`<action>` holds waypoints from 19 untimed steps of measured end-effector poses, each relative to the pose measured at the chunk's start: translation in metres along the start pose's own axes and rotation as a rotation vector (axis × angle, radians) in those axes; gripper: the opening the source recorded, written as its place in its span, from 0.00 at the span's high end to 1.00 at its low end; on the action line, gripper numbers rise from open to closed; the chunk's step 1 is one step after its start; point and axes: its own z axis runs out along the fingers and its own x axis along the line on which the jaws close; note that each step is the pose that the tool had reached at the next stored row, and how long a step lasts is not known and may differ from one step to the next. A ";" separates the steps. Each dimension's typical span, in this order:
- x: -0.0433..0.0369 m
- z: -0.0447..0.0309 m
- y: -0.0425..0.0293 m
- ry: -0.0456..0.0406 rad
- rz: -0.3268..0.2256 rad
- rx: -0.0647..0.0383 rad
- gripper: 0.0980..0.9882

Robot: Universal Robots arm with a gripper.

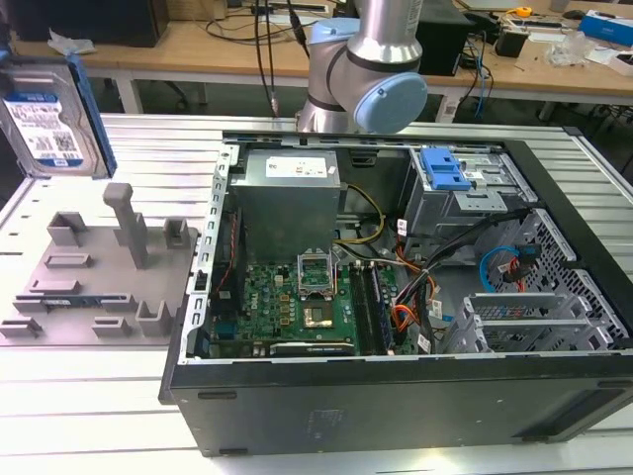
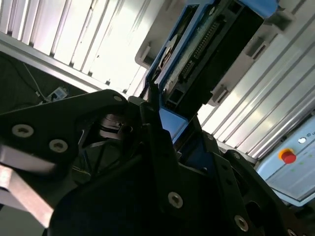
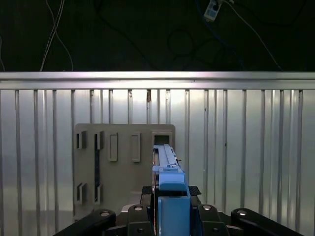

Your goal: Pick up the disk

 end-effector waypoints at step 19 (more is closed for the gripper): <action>0.0013 -0.0568 -0.0006 -0.0023 -0.017 0.000 0.70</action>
